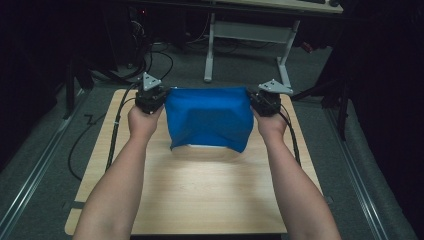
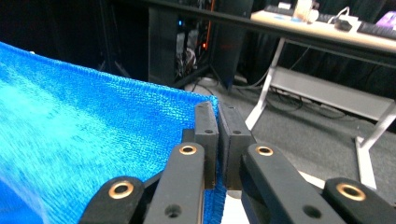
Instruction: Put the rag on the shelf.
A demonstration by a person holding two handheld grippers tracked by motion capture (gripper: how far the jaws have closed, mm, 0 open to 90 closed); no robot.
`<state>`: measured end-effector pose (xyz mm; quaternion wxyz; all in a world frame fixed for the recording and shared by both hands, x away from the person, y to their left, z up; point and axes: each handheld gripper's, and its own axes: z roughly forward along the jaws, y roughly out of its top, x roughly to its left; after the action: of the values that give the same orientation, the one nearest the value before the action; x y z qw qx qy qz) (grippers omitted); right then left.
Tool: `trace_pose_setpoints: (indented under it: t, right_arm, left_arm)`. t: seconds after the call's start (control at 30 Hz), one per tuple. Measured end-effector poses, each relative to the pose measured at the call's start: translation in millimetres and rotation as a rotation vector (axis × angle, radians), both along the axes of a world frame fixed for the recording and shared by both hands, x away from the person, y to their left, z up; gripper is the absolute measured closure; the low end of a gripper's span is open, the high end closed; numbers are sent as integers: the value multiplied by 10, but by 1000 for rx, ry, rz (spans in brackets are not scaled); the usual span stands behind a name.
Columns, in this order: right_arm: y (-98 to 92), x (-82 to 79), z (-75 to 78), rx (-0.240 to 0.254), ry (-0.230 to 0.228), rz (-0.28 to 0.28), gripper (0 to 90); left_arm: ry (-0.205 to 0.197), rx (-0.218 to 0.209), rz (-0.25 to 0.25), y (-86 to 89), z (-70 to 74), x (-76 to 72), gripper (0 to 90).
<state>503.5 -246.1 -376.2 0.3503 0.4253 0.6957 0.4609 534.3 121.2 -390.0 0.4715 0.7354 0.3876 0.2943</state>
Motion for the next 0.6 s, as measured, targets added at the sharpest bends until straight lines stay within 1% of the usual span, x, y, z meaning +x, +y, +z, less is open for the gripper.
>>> trace_pose_setpoints:
  t: [0.03,0.07,0.1,0.17,0.27,0.3,0.43,0.57,0.6]
  right_arm:
    - [4,6,-38,-4,10,-2,880]
    - [6,10,-85,-11,19,-6,880]
    - [4,15,-112,-18,23,-3,880]
    - [5,14,-182,-22,39,-8,880]
    - [-6,9,-279,-21,55,-2,880]
    - [-3,5,-302,-16,58,1,880]
    - [0,-23,-434,-22,79,3,880]
    - [-27,-44,-557,4,96,3,880]
    - [-33,-52,-590,11,107,5,880]
  left_arm:
    - [22,13,-6,-8,-47,7,878]
    - [22,21,-7,-14,-77,2,878]
    - [21,20,-8,-16,-123,-10,878]
    - [42,11,-11,-10,-191,-15,878]
    - [65,12,-14,-4,-319,-32,878]
    - [78,13,-14,-1,-381,-40,878]
    - [100,8,-25,1,-515,-69,878]
    - [111,-1,-39,-14,-619,-105,878]
    - [122,1,-44,-19,-639,-107,878]
